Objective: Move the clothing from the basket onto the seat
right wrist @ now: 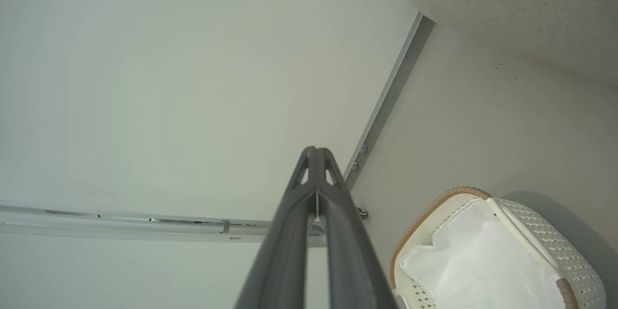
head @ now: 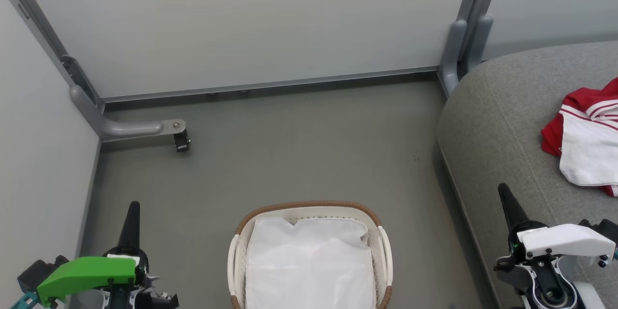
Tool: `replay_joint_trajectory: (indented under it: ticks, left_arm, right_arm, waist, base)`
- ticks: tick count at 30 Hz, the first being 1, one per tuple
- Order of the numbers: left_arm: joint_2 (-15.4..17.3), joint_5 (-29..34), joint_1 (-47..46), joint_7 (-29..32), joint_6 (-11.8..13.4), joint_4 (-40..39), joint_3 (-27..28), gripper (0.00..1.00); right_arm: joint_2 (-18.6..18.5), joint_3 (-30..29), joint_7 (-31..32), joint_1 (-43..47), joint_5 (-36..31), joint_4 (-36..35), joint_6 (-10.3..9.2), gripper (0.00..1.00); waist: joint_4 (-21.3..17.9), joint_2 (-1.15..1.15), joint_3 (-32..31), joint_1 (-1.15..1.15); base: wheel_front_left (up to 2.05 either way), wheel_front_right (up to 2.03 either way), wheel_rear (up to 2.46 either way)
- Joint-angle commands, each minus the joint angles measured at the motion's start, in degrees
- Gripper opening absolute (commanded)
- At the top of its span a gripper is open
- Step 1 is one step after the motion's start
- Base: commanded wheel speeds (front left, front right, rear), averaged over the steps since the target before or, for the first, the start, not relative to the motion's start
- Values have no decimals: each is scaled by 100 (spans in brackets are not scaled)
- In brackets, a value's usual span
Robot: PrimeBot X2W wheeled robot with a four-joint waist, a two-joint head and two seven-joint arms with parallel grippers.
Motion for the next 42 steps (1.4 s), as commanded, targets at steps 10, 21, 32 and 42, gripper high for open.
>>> replay_joint_trajectory:
  ticks: [10,21,32,42]
  left_arm:
    - [43,-507,-173,136,-33,-82,61,0]
    - [46,-979,-207,271,-53,-133,106,0]
    - [49,-1381,-246,376,-62,-164,137,0]
    - [48,-1392,-238,393,-63,-162,136,0]
  right_arm:
    - [-36,-65,143,37,561,-139,-3,0]
    - [-40,-105,283,59,1083,-221,-4,0]
    - [-44,-139,394,83,1524,-287,-4,0]
    - [-44,-141,397,85,1551,-291,-4,0]
  waist:
    - [-14,0,-4,0]
    - [-31,0,-8,0]
    - [-46,0,-12,0]
    - [-48,0,-13,0]
  base:
    - [0,0,0]
    - [0,0,0]
    - [0,0,0]
    - [0,0,0]
